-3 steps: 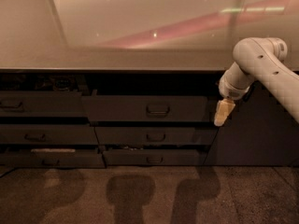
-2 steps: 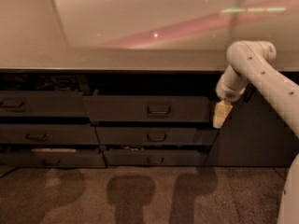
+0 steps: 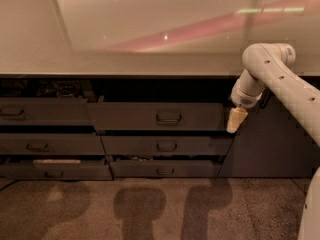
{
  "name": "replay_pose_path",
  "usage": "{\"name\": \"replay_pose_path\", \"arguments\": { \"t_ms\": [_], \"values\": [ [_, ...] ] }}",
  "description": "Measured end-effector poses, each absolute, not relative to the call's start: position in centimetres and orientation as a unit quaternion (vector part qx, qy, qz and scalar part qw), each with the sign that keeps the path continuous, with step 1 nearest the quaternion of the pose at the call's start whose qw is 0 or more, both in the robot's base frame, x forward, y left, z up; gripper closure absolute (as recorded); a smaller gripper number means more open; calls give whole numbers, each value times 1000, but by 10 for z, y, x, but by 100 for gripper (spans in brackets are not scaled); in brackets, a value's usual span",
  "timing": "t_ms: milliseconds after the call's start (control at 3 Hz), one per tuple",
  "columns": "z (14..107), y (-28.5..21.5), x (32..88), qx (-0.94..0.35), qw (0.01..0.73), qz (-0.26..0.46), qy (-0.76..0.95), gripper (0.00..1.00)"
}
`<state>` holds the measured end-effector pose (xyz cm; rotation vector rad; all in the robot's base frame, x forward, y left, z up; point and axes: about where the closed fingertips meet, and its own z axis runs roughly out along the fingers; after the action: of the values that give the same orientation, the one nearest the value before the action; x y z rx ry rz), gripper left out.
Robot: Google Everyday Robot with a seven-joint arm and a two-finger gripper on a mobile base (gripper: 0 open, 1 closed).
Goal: Open top drawer
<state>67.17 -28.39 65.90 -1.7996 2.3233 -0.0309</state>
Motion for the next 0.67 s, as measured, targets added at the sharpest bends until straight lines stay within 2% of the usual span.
{"name": "replay_pose_path", "arguments": {
  "t_ms": [667],
  "values": [
    [659, -284, 672, -609, 101, -10, 786, 66]
  ]
}}
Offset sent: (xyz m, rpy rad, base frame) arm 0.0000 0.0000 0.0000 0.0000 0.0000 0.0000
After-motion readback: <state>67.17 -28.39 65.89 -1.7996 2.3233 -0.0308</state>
